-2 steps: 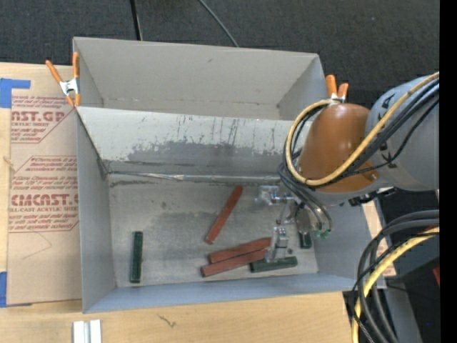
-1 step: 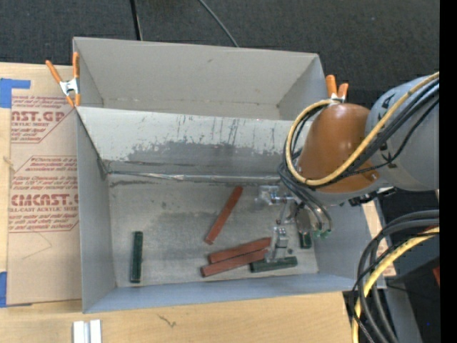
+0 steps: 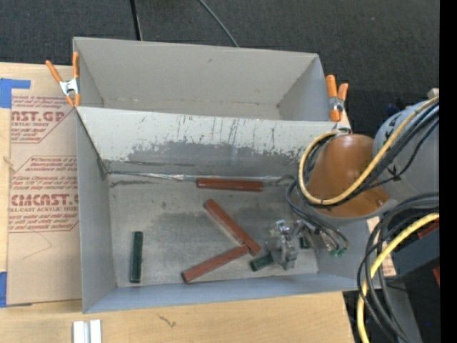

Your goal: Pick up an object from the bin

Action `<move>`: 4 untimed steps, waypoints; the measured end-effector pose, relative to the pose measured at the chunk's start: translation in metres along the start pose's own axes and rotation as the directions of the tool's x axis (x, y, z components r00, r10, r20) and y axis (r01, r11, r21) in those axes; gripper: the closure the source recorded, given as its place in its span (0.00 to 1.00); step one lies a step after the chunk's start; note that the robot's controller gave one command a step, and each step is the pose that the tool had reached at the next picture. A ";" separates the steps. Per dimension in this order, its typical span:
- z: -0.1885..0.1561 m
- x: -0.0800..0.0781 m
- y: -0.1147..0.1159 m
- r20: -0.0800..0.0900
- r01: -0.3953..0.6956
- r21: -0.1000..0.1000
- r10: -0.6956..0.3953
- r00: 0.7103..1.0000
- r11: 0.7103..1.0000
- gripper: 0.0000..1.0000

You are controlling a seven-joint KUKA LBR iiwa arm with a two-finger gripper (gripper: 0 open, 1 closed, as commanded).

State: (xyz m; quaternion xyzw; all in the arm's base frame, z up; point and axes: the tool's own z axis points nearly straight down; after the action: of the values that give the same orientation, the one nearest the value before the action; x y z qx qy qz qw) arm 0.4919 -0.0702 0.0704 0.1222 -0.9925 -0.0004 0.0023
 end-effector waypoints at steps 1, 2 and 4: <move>0.000 -0.001 0.000 0.007 0.000 0.001 0.000 1.000 1.000 0.00; 0.000 -0.001 0.000 0.004 0.000 0.001 0.000 1.000 1.000 1.00; 0.000 -0.001 0.000 0.003 0.000 0.000 0.000 1.000 1.000 1.00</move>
Offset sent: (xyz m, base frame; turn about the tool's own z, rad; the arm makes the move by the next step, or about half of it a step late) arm 0.0000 0.0000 0.0000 0.0000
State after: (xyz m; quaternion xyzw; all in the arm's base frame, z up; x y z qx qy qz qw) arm 0.4924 -0.0700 0.0701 0.1222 -0.9925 -0.0003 0.0010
